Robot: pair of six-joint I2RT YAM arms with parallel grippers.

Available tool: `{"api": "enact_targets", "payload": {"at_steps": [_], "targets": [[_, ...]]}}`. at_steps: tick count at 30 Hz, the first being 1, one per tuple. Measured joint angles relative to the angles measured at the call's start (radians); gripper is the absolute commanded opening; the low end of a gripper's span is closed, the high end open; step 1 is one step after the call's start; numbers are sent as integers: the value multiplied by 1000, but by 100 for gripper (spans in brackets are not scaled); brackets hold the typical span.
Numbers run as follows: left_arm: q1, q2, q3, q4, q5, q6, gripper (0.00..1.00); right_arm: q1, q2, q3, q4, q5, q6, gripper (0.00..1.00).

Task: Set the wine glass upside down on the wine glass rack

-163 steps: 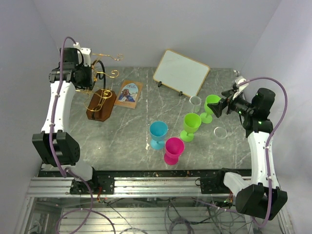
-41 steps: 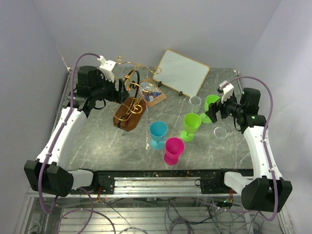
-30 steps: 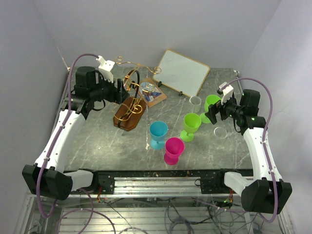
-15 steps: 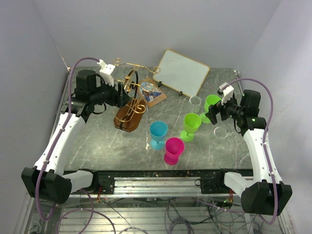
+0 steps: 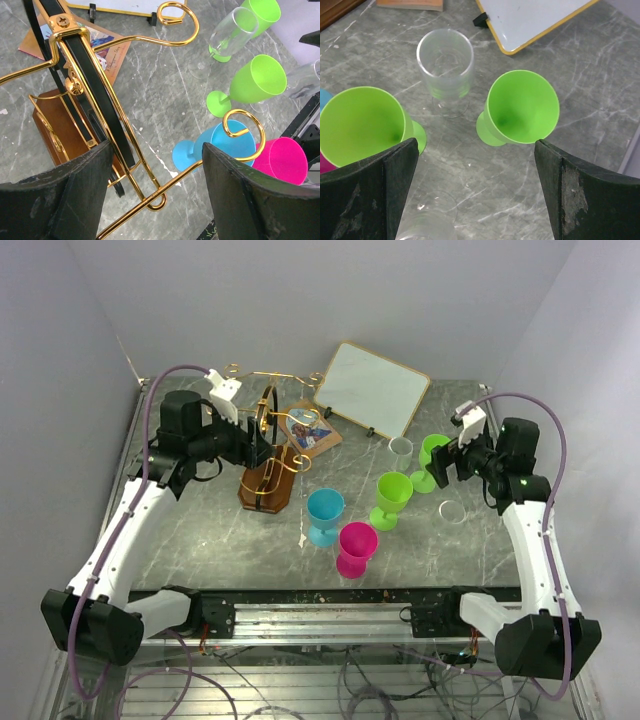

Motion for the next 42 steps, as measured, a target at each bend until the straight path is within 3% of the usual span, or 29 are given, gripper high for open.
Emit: {"api": "enact_targets", "payload": {"at_steps": [7, 18, 29, 42], "targets": [[-9, -32, 18, -32, -78, 45, 87, 6, 37, 56, -14, 129, 45, 99], [-9, -34, 195, -114, -251, 123, 100, 8, 65, 135, -97, 285, 78, 96], [-9, 19, 334, -186, -387, 230, 99, 8, 192, 297, -138, 392, 166, 71], [-9, 72, 412, -172, -394, 260, 96, 20, 362, 312, -137, 407, 235, 45]]}}
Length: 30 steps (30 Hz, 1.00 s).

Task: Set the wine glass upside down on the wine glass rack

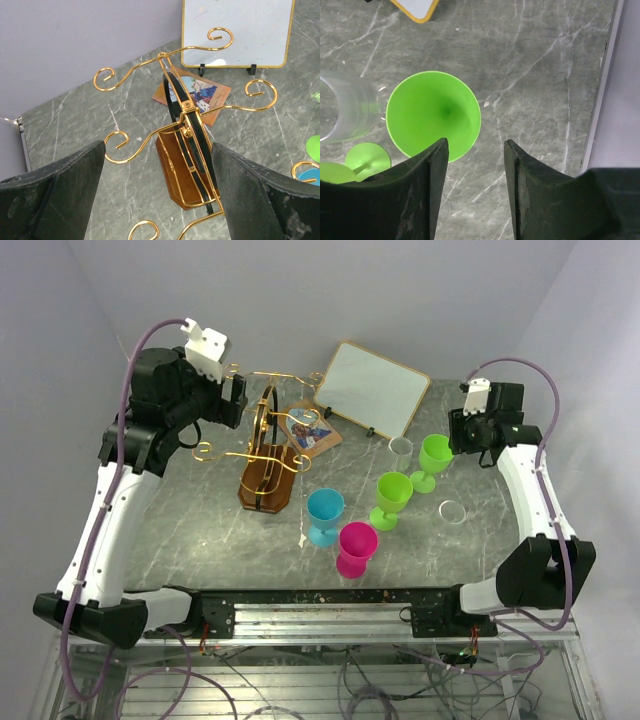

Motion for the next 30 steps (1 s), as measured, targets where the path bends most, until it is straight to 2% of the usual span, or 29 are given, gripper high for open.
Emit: {"api": "enact_targets", "payload": {"at_steps": [15, 25, 30], "targets": [[0, 107, 91, -7, -11, -27, 97, 4, 142, 31, 23, 24, 3, 24], [0, 146, 108, -18, -44, -27, 99, 5, 171, 31, 22, 16, -8, 14], [0, 174, 136, -21, -79, -27, 100, 5, 178, 37, 21, 11, -16, 0]]}}
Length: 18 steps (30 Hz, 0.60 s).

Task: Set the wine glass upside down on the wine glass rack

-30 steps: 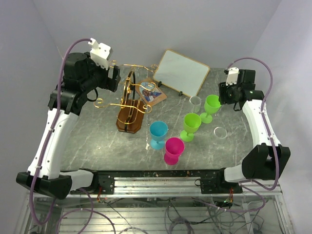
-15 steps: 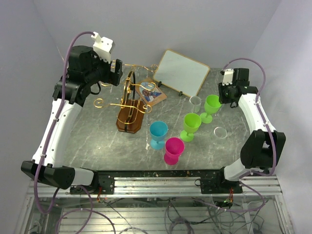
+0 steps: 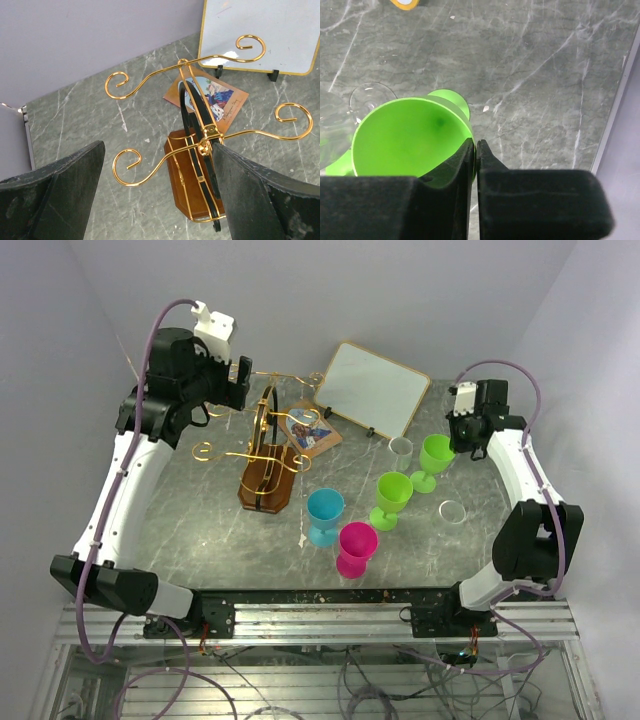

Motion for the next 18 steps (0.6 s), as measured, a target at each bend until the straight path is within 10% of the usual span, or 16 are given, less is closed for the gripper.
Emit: {"api": "enact_targets", "payload": {"at_steps": [18], "targets": [[0, 27, 55, 29, 15, -51, 98, -78, -26, 421, -23, -43, -24, 0]]}}
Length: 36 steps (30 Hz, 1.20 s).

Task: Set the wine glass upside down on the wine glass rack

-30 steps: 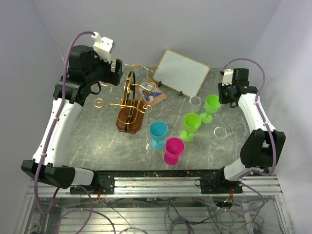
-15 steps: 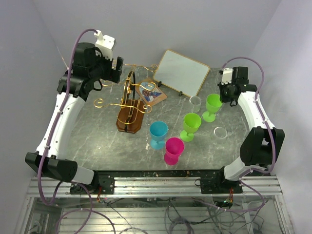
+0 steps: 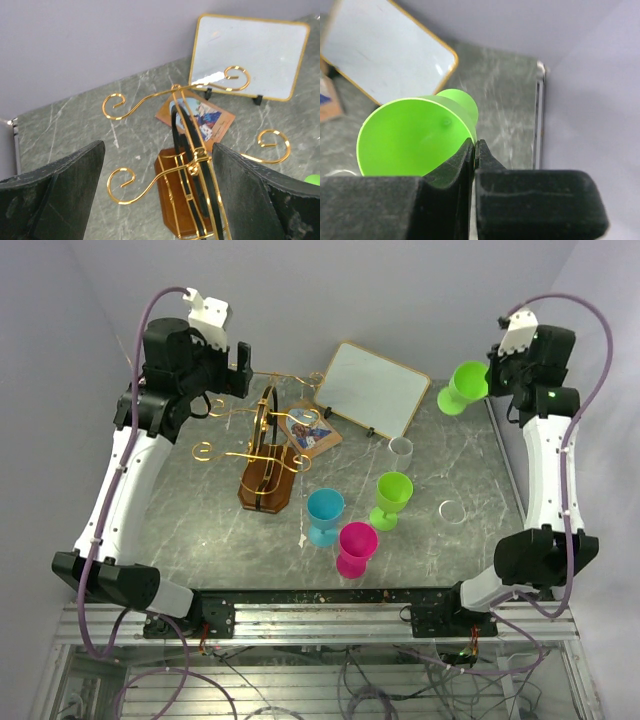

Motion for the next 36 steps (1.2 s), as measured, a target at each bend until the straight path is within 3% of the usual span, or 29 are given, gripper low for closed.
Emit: {"api": "enact_targets", "payload": {"at_steps": [9, 19, 25, 36], "targets": [[-5, 48, 83, 97, 153, -192, 91, 95, -47, 146, 136, -230, 143, 0], [-32, 154, 89, 249, 377, -429, 87, 207, -40, 160, 286, -451, 288, 0], [-69, 216, 89, 322, 430, -544, 85, 272, -1, 201, 326, -516, 336, 0], [-116, 243, 87, 369, 448, -628, 57, 328, 34, 218, 330, -549, 343, 0]]}}
